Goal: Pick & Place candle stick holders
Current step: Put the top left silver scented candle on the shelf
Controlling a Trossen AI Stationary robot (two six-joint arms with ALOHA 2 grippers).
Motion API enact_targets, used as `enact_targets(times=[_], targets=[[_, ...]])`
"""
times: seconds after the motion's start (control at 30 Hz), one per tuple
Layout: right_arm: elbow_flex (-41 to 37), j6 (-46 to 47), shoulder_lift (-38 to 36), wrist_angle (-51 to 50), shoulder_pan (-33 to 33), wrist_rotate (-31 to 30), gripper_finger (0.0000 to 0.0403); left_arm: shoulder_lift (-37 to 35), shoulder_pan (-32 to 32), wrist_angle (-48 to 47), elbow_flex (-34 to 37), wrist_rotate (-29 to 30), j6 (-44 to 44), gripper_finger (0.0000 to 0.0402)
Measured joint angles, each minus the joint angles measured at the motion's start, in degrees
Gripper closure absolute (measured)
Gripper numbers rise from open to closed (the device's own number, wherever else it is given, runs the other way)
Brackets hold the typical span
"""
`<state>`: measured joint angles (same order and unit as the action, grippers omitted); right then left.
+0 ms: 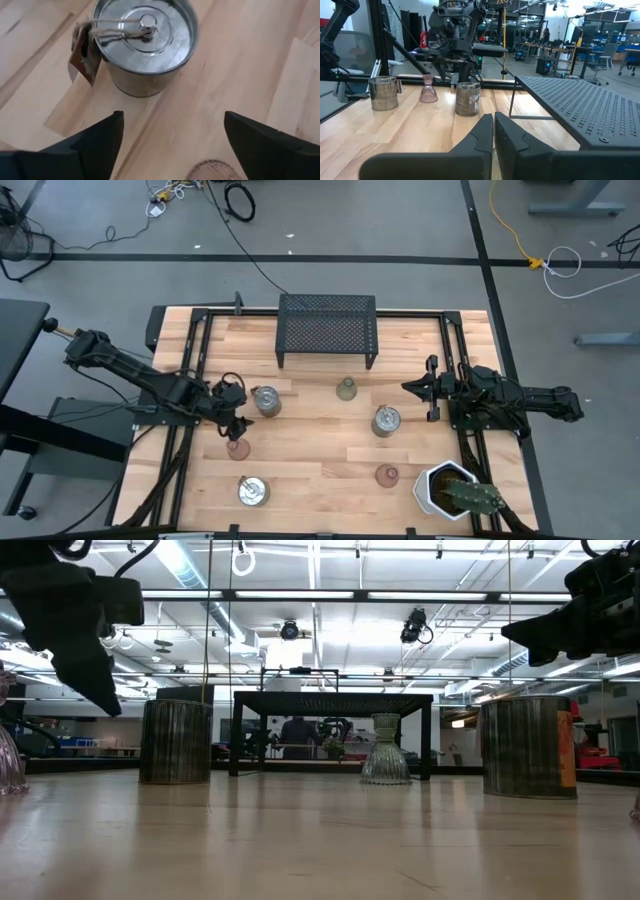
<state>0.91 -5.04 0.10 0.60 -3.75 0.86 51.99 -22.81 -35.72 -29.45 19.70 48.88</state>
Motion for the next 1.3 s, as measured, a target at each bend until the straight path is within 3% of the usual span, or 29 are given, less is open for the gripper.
enact_targets(times=[0.37,0.77,1.3], targets=[[0.0,0.0,0.0,0.0,0.0,0.0,0.0382,0.0,0.0,11.8,6.8,1.9,-0.5,0.0003],[0.0,0.0,0.0,0.0,0.0,0.0,0.0382,0.1,0.1,14.7,8.4,9.7,-2.8,0.0005],[0.0,0.0,0.0,0.0,0.0,0.0,0.0382,0.2,0.1,16.0,8.4,15.2,-3.7,0.0005]])
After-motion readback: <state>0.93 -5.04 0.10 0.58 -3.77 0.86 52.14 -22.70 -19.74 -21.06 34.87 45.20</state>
